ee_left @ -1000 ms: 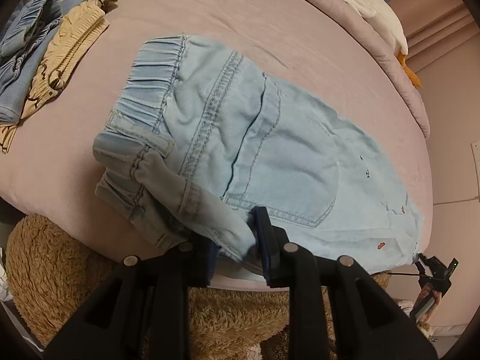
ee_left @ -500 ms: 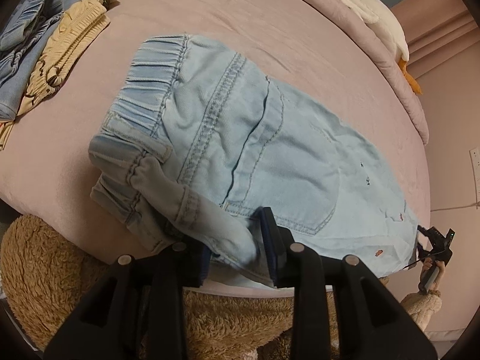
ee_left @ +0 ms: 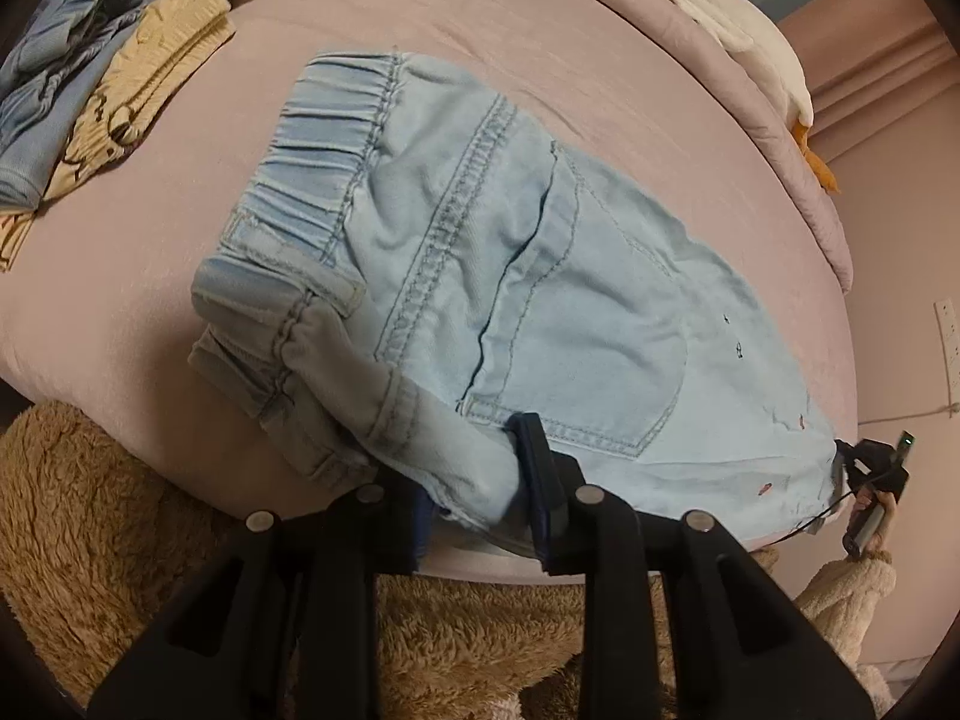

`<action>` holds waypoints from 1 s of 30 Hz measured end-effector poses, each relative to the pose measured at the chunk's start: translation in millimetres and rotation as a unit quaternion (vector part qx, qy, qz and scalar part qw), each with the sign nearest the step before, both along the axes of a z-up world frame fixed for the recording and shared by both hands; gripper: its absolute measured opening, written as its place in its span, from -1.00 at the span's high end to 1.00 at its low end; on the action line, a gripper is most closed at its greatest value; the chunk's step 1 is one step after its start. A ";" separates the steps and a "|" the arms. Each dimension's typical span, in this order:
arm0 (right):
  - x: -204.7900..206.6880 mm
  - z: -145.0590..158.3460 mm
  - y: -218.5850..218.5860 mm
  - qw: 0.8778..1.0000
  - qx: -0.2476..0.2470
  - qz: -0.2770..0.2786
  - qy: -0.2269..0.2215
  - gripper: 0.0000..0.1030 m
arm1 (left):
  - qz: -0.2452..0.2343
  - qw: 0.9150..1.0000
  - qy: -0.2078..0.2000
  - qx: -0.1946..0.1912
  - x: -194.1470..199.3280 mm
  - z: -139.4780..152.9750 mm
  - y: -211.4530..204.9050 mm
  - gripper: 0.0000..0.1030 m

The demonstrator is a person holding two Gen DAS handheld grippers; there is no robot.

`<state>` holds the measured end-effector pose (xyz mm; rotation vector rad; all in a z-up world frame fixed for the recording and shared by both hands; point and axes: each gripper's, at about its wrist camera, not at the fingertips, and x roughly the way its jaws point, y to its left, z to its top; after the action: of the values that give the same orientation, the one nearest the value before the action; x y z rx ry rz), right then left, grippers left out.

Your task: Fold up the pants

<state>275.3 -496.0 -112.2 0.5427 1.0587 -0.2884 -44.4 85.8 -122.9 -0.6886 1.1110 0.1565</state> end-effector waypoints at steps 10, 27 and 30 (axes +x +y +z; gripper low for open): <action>-58.8 33.9 -9.0 0.999 -0.038 -0.025 -0.019 -0.16 | 0.032 0.999 -0.015 -0.010 -8.9 18.8 8.0 0.07; -99.4 14.9 -5.2 0.998 -0.009 -0.049 -0.039 0.80 | 0.054 0.998 -0.029 0.013 -17.1 31.0 17.0 0.77; -111.3 31.1 -4.0 0.997 -0.025 -0.050 -0.055 0.80 | 0.044 0.998 -0.026 0.027 -16.3 32.5 15.1 0.77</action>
<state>164.0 -500.0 -81.1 0.5612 0.9176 -0.3676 -60.7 100.8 -90.5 -0.6904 1.0245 0.2423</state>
